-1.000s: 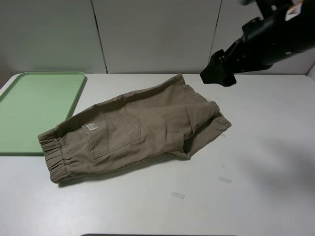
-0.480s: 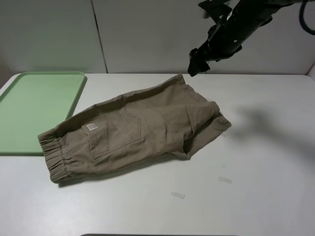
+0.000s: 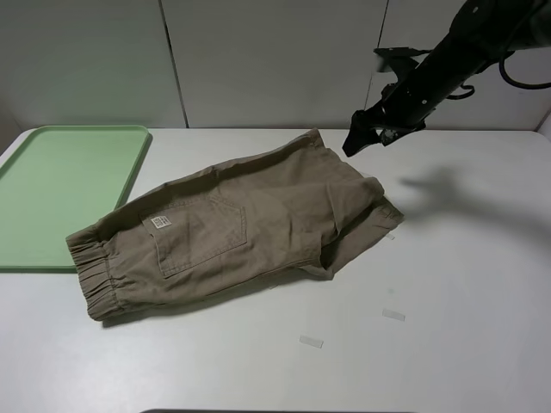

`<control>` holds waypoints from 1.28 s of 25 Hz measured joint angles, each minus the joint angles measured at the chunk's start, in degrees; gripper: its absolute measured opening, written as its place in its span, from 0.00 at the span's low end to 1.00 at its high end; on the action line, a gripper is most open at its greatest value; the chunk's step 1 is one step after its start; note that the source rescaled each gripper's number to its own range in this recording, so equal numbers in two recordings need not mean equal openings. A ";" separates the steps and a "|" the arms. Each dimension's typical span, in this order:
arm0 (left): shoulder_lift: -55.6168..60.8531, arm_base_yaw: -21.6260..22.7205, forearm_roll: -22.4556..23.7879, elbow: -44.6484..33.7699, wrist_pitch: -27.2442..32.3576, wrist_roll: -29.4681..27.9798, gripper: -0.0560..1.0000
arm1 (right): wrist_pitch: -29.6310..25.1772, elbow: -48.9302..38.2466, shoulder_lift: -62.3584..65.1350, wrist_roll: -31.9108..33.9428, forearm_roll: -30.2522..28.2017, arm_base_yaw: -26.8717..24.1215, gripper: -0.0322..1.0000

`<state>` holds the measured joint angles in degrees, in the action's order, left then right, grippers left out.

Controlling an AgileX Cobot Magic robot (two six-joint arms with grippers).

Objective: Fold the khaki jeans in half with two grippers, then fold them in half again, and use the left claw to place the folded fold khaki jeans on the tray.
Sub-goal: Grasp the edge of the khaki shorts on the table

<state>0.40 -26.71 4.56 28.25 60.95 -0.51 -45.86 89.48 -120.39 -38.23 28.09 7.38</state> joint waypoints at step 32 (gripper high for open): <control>0.00 0.00 0.15 0.00 -0.05 0.00 0.93 | -5.54 7.28 -15.20 -8.64 12.20 -0.55 0.94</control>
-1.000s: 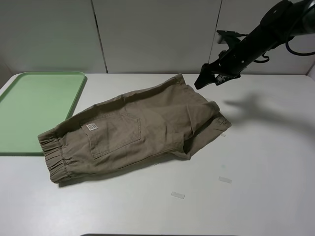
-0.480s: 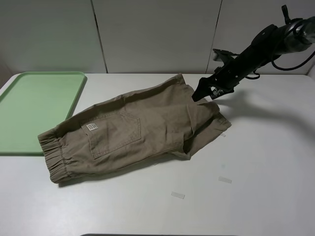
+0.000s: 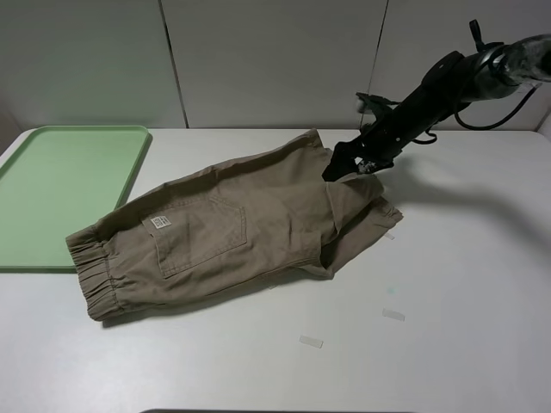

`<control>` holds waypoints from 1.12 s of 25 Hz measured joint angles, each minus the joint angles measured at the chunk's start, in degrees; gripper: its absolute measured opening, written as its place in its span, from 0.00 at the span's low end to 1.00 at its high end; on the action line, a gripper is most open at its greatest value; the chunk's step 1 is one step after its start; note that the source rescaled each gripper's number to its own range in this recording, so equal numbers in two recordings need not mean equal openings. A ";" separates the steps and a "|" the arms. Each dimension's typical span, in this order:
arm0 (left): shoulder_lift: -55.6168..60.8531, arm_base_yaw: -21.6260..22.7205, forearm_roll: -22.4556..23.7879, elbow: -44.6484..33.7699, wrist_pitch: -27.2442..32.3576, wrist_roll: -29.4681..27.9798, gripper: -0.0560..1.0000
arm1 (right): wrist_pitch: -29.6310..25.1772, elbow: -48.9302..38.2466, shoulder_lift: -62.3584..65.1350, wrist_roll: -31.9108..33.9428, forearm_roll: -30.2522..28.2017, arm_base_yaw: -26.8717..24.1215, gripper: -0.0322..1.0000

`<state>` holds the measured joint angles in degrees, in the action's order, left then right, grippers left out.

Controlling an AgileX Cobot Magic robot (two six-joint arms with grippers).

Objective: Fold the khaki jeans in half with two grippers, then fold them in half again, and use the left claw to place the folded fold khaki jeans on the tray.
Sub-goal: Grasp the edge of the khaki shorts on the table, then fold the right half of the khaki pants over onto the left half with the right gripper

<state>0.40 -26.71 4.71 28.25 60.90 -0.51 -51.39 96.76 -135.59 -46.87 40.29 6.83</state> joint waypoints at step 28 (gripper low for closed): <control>0.06 0.00 0.00 0.00 -0.06 0.00 0.93 | -2.34 -0.98 4.65 21.86 -20.45 -4.17 0.03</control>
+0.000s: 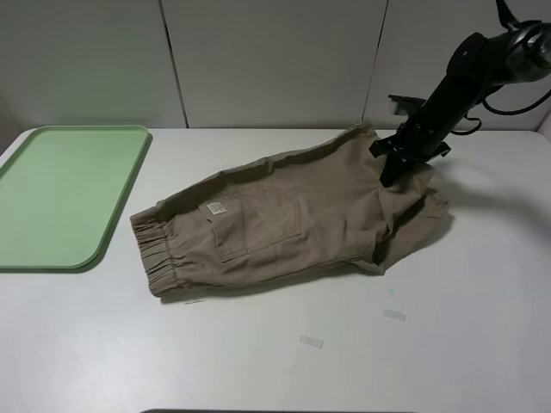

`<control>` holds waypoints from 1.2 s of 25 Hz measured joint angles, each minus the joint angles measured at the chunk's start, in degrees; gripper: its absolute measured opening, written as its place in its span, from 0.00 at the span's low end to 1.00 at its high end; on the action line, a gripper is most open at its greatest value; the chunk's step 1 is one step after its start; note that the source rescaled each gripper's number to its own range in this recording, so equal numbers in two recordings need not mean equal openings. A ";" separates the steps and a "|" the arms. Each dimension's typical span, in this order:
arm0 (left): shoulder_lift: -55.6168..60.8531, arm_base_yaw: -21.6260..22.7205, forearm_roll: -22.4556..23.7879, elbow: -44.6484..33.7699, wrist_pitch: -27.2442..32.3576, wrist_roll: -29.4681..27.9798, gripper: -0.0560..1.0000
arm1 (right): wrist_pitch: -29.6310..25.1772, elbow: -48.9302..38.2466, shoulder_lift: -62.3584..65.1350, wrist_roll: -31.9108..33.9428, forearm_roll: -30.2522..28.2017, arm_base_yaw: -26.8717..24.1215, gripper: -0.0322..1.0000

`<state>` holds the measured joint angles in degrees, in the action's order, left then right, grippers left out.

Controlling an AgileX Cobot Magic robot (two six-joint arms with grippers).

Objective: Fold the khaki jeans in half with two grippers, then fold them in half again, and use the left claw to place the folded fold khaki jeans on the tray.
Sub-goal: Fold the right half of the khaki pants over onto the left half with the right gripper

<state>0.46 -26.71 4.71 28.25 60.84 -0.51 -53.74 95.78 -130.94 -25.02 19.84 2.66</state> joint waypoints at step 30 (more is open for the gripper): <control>0.05 0.00 0.00 0.00 0.00 0.05 0.93 | 17.12 -22.38 23.41 14.64 -6.96 11.56 0.03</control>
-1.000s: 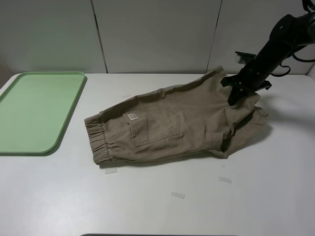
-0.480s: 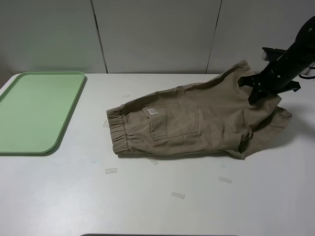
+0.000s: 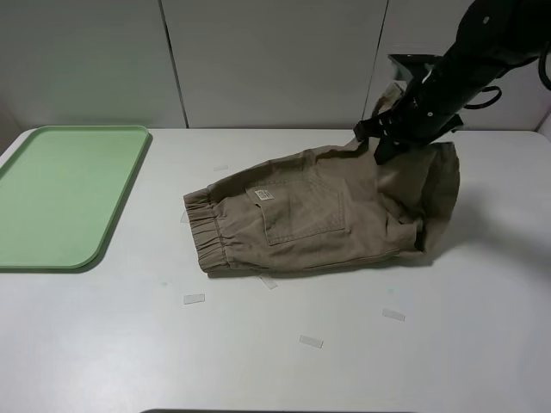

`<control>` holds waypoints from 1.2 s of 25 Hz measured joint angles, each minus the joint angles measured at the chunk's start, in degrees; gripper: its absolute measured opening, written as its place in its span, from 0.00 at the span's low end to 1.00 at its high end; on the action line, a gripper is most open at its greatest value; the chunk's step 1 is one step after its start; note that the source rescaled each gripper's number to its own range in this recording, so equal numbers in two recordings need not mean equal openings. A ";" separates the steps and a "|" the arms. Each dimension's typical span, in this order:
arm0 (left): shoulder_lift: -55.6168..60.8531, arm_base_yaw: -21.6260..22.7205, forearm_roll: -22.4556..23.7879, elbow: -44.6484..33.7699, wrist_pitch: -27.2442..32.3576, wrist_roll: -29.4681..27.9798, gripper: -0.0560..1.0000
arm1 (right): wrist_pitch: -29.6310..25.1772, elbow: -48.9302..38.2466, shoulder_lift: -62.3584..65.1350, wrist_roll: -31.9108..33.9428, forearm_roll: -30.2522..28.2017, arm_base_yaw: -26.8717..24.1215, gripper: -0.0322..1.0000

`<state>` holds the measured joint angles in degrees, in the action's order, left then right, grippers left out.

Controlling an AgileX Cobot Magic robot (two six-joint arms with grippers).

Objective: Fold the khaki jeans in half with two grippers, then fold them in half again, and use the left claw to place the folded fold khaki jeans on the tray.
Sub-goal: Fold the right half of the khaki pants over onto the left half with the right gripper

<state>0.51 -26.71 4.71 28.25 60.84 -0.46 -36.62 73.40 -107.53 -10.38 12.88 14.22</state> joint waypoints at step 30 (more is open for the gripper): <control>0.00 0.00 2.33 0.00 0.26 0.46 0.93 | 9.16 -0.04 2.65 2.58 13.46 20.65 0.03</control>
<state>0.51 -26.71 7.04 28.25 61.10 0.00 -27.46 73.36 -104.88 -7.80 26.34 34.87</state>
